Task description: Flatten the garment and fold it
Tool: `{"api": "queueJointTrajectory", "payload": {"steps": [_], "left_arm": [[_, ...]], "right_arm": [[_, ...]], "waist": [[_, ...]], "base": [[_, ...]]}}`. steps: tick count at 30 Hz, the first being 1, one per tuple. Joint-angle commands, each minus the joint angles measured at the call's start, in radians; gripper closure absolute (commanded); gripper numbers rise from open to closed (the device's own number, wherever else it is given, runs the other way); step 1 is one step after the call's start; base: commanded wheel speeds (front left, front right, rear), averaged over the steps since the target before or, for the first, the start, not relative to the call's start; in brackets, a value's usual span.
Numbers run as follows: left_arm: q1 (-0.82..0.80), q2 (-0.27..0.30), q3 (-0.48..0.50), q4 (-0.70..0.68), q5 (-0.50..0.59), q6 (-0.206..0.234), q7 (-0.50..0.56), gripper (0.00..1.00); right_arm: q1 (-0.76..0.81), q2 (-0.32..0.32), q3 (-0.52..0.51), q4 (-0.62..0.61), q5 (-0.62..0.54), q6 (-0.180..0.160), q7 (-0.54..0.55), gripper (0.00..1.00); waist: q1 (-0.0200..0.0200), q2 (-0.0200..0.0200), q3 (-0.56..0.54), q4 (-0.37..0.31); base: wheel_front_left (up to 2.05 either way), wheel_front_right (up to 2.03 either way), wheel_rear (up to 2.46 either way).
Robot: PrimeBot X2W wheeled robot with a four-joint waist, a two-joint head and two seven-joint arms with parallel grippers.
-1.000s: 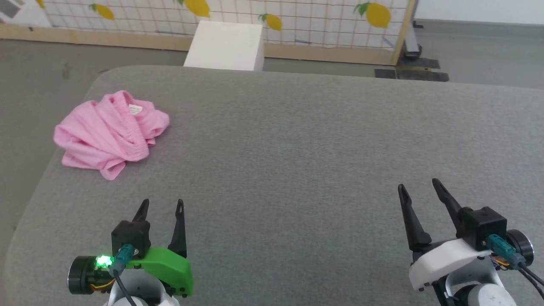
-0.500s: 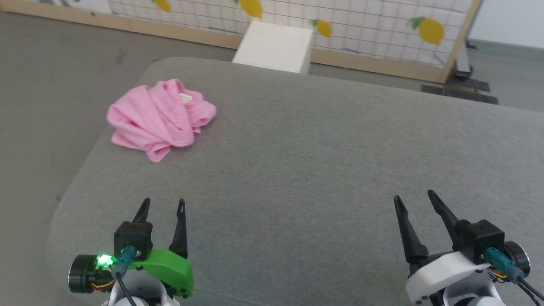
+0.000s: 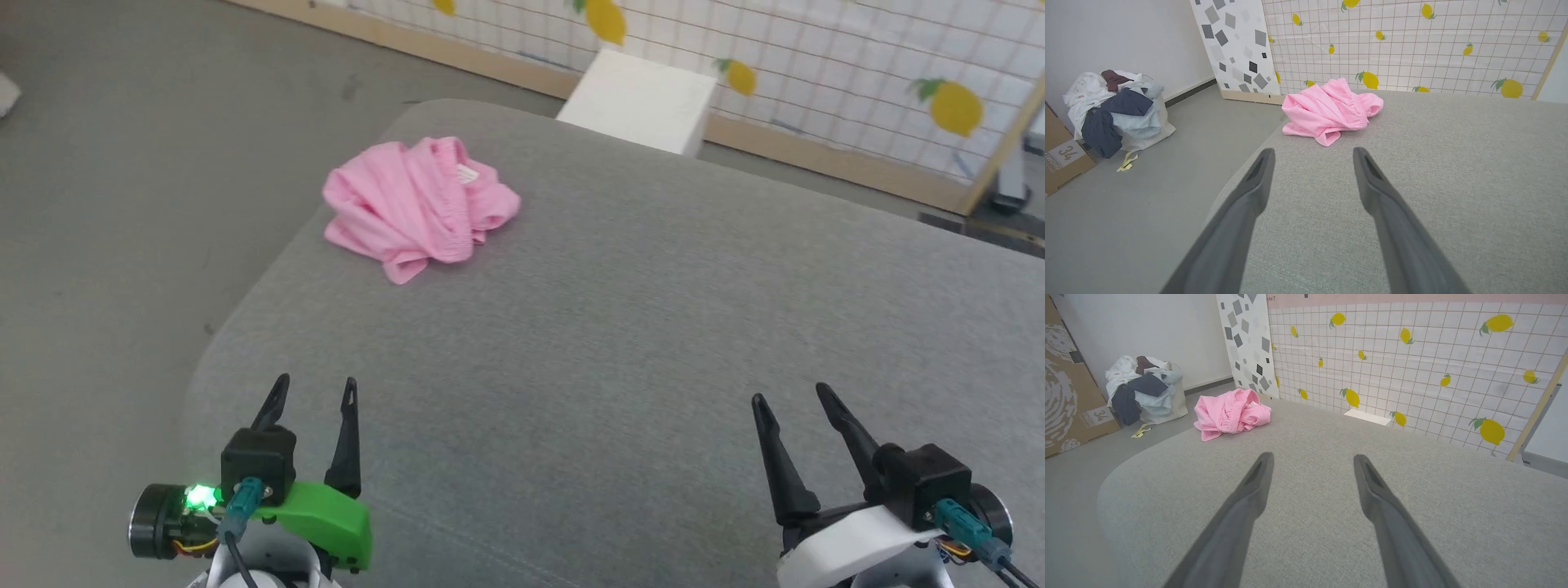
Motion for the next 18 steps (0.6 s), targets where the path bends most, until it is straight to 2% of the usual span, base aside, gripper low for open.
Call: {"api": "queueJointTrajectory", "payload": {"steps": [1,12,18], "left_arm": [[-0.002,0.010,-0.004,-0.004,0.000,0.001,-0.007,0.00],[-0.004,0.027,-0.026,0.004,-0.010,0.005,-0.021,0.00],[-0.005,0.033,-0.026,0.006,-0.014,0.010,-0.026,0.00]], "right_arm": [[0.016,0.002,0.001,-0.007,0.011,-0.001,-0.010,0.00],[0.042,0.002,0.016,-0.017,0.028,-0.002,-0.021,0.00],[0.044,0.002,0.021,-0.018,0.032,-0.002,-0.020,0.00]], "waist": [[0.0000,0.0000,-0.006,0.045],[0.0000,0.0000,-0.009,0.136],[0.0000,0.0000,-0.008,0.144]], "base": [[0.00,0.00,0.00],[0.00,0.00,0.00],[0.00,0.00,0.00]]}}
